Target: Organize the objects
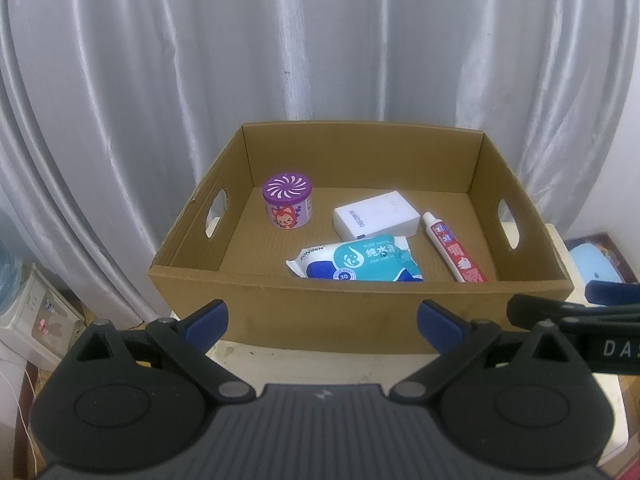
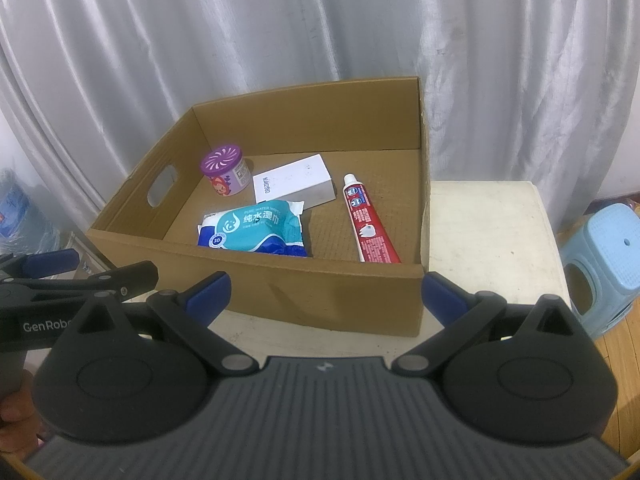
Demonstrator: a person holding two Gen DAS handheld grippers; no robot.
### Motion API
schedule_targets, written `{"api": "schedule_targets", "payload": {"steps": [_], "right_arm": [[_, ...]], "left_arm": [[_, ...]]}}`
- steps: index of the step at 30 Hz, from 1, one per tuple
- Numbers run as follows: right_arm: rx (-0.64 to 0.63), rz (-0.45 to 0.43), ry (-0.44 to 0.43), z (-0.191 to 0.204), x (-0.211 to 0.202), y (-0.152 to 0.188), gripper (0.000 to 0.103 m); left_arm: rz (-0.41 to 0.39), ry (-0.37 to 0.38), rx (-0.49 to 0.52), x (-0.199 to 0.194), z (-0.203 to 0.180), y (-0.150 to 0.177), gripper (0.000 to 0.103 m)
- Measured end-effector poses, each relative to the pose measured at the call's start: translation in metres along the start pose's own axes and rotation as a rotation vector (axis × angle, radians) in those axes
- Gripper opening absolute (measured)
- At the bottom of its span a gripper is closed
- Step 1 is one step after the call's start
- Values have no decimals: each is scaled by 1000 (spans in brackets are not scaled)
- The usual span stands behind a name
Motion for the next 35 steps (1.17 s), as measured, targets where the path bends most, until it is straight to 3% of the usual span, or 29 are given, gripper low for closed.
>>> {"api": "schedule_targets", "payload": {"steps": [35], "right_arm": [[-1,-1,-3,3,-2,-2,102]], "left_arm": [[-1,4,6,-3,3,1,101]]}}
Point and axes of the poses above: each gripper's, at about its wrist camera, not at the fingertips, and x roughly the way its jaws point, z to its left, y to its underside, the point moved 9 cm from there along x, roughly the way its jaws point, and after that the axes turned 11 degrees about -y, right-handed, at the moved point
